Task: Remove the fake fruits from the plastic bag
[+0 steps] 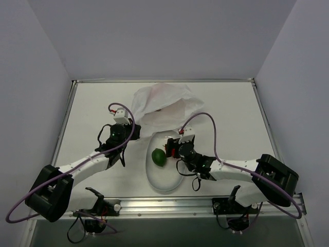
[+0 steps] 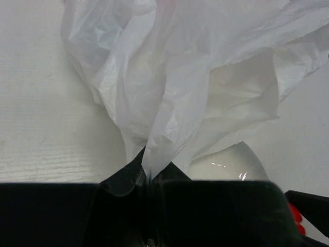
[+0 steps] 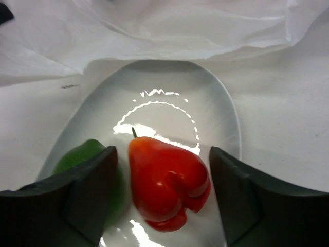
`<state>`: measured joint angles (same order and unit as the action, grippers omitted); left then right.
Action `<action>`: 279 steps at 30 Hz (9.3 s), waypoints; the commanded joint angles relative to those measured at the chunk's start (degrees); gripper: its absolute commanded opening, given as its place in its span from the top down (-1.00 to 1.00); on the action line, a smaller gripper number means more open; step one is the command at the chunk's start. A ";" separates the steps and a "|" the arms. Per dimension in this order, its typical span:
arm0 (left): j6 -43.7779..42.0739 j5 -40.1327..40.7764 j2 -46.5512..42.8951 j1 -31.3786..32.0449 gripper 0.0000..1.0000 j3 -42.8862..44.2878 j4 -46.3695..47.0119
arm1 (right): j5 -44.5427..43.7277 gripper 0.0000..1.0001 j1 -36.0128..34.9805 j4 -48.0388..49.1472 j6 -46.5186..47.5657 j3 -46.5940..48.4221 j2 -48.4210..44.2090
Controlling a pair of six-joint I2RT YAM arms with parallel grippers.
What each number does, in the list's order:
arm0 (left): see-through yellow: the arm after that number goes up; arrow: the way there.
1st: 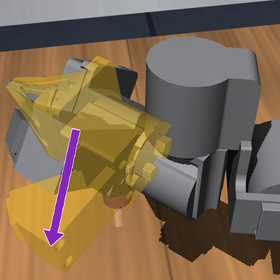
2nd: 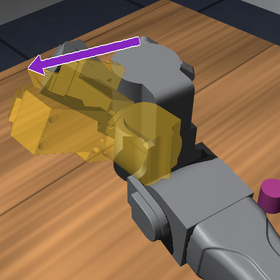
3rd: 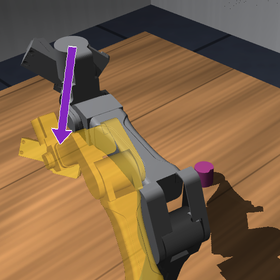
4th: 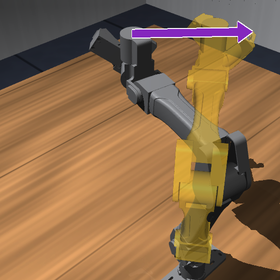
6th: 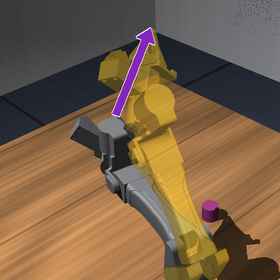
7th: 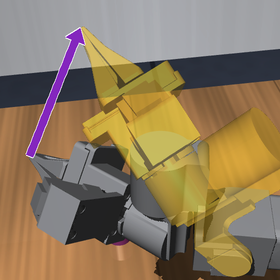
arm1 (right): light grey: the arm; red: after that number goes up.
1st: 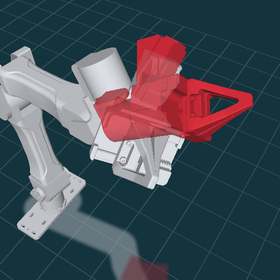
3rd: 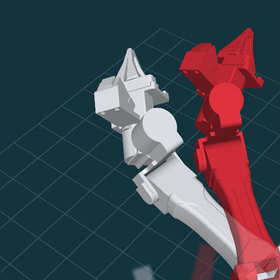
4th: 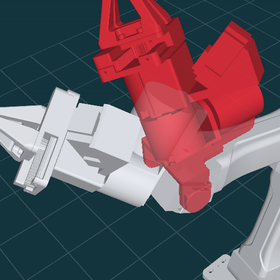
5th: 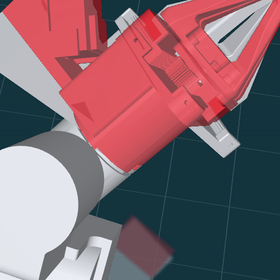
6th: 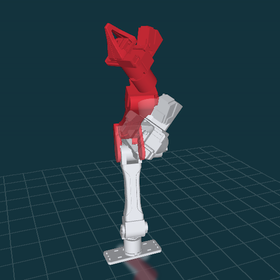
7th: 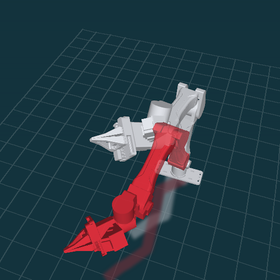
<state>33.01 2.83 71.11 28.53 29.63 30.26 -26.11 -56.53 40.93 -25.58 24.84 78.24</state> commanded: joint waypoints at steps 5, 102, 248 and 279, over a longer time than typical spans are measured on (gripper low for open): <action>-0.14 -0.63 -2.91 -0.23 0.95 0.52 1.91 | 0.53 -0.61 -0.25 -1.10 3.43 8.64 -0.89; 2.23 -4.15 -6.69 -2.25 0.95 -0.53 2.17 | -9.14 -0.60 -22.13 -8.57 -1.85 9.08 3.86; 5.57 7.89 -9.94 -2.34 0.95 -3.26 -2.84 | 15.30 -0.13 15.22 -0.34 3.00 43.46 39.02; 5.92 6.22 -10.99 -2.26 0.95 -3.35 -2.22 | 6.95 0.43 3.10 -17.19 -4.73 3.91 -16.34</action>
<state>38.39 9.08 61.60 26.55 23.59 26.37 -14.72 -52.51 29.32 -27.53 31.40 65.32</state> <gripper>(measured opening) 0.027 0.460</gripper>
